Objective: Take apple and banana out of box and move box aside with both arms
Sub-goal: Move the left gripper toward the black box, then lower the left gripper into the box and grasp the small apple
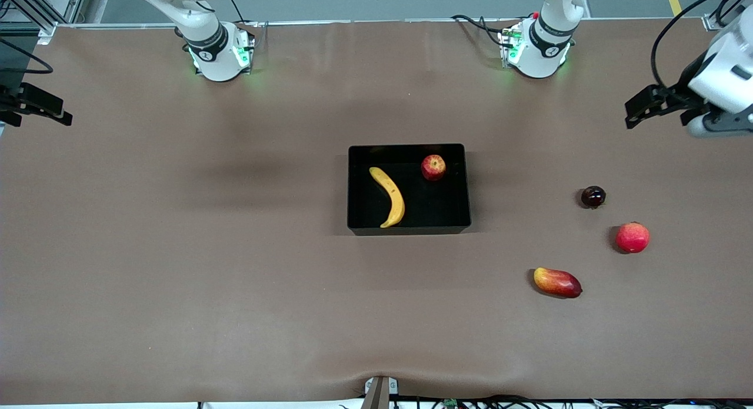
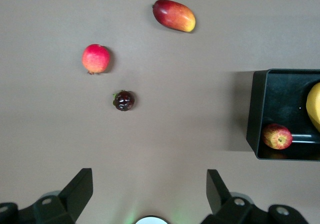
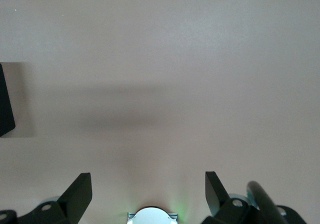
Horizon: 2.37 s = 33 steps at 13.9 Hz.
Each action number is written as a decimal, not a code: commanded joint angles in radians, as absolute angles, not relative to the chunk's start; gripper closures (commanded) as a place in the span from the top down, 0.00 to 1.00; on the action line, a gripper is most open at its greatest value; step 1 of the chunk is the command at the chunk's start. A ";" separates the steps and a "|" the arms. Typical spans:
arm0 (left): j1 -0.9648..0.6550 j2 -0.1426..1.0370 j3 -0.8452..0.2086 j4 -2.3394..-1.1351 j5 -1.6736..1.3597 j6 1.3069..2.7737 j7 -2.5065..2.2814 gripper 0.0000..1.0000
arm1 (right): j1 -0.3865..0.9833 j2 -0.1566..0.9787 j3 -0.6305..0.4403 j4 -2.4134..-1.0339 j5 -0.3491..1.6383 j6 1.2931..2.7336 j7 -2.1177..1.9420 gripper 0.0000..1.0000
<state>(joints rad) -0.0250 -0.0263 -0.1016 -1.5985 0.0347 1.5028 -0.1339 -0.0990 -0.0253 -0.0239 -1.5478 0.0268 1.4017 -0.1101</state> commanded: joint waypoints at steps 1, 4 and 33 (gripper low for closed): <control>-0.092 0.075 -0.132 -1.578 0.031 1.560 -0.211 1.00 | -0.107 -0.008 -0.011 -1.528 0.031 1.391 -0.121 1.00; -0.202 0.181 -0.164 -1.580 0.034 1.675 -0.418 1.00 | -0.120 -0.005 -0.011 -1.529 0.026 1.393 -0.121 1.00; -0.560 0.456 -0.153 -1.784 0.089 2.041 -0.824 0.00 | 0.032 0.043 -0.003 -1.559 0.046 1.367 0.041 1.00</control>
